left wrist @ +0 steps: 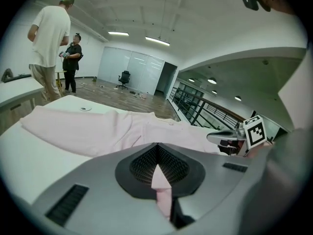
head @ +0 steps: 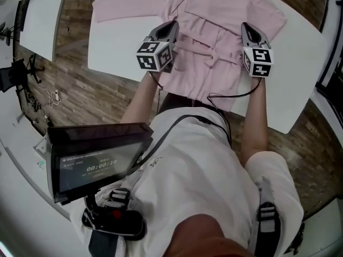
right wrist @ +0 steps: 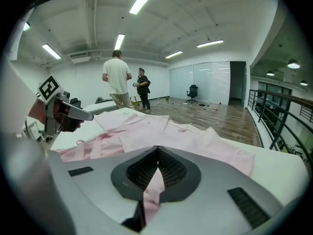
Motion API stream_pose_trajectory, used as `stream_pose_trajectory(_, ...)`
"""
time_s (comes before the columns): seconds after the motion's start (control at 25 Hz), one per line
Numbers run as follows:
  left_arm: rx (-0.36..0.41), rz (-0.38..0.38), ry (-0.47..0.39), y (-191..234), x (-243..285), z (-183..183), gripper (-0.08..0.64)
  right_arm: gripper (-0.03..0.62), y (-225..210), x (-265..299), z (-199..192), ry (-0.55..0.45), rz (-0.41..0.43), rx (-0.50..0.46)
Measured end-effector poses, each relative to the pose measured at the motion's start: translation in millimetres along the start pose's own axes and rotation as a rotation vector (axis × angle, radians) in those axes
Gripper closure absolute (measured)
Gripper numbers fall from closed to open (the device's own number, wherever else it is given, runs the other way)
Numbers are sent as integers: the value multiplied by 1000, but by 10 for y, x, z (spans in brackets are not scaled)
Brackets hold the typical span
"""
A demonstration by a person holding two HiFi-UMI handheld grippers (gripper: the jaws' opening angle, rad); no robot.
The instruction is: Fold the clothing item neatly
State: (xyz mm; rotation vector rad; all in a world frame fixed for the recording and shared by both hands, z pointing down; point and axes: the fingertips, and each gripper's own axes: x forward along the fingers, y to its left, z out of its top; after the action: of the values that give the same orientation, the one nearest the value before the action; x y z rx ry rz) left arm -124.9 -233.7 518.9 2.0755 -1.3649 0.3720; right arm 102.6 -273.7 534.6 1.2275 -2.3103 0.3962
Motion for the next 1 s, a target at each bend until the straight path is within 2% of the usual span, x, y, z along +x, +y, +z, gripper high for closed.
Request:
stream_pose_trajectory(0.2, -65, 78, -65, 275, -285, 9, 561, 589, 541, 115, 111, -20, 133, -45)
stream_pose_trajectory(0.4, -94, 152, -101, 573, -462, -72, 561, 589, 1012, 107, 227, -50, 218, -89)
stream_pose_trajectory(0.6, -112, 191, -129, 863, -641, -46, 561, 589, 1494, 158, 416, -54, 267, -133)
stream_pose_trajectory(0.8, -114, 217, -176, 635, -744, 33, 561, 589, 1586, -170, 573, -85, 303, -162)
stream_pose_trajectory(1.0, -144, 241, -199, 1059, -872, 133, 561, 589, 2048, -57, 855, -100, 344, -195)
